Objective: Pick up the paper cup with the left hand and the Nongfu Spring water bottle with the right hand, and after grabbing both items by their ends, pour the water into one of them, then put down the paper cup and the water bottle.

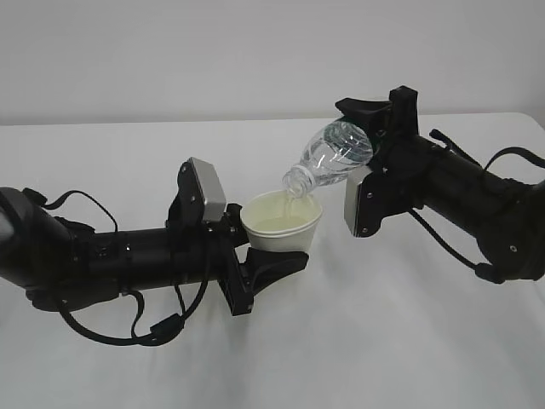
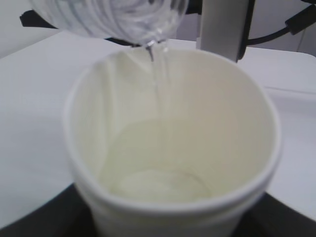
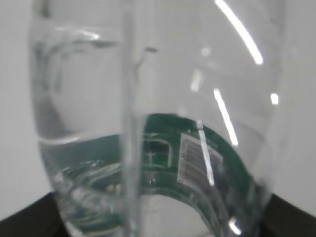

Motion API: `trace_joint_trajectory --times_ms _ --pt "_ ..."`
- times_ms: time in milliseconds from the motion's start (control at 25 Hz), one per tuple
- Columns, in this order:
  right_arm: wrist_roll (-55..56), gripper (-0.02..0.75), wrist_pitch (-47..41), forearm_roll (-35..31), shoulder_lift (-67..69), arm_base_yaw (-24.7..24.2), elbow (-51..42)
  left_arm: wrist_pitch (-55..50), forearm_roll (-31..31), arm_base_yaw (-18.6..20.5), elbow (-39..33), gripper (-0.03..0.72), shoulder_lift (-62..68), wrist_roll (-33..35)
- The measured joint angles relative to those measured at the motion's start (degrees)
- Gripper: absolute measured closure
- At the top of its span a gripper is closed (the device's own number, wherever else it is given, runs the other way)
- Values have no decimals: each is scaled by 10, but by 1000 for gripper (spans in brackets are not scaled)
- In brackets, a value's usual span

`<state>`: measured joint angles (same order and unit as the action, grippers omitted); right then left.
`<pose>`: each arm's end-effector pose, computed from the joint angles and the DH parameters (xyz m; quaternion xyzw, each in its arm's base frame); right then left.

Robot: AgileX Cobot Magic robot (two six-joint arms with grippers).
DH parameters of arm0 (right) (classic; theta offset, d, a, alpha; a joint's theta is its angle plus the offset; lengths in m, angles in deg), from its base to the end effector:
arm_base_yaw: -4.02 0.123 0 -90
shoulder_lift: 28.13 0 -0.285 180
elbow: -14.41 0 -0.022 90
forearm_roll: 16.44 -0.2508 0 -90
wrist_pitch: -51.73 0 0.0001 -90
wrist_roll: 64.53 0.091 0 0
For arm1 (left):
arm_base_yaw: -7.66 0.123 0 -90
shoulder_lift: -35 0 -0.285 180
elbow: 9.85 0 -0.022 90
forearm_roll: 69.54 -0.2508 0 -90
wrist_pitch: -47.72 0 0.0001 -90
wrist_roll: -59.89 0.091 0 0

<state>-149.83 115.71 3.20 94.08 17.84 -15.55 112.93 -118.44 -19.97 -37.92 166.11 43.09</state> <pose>0.3578 0.1163 0.1532 -0.6270 0.3214 -0.3704 0.6053 0.2914 -0.2227 0.0947 0.4443 0.6265 -0.3795 0.5158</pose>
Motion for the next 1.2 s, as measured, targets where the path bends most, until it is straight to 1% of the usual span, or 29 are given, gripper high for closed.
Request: trace_joint_trajectory --times_ms 1200 --pt "0 266 1 -5 0 0 0 0 0 0 0 258 0 0"
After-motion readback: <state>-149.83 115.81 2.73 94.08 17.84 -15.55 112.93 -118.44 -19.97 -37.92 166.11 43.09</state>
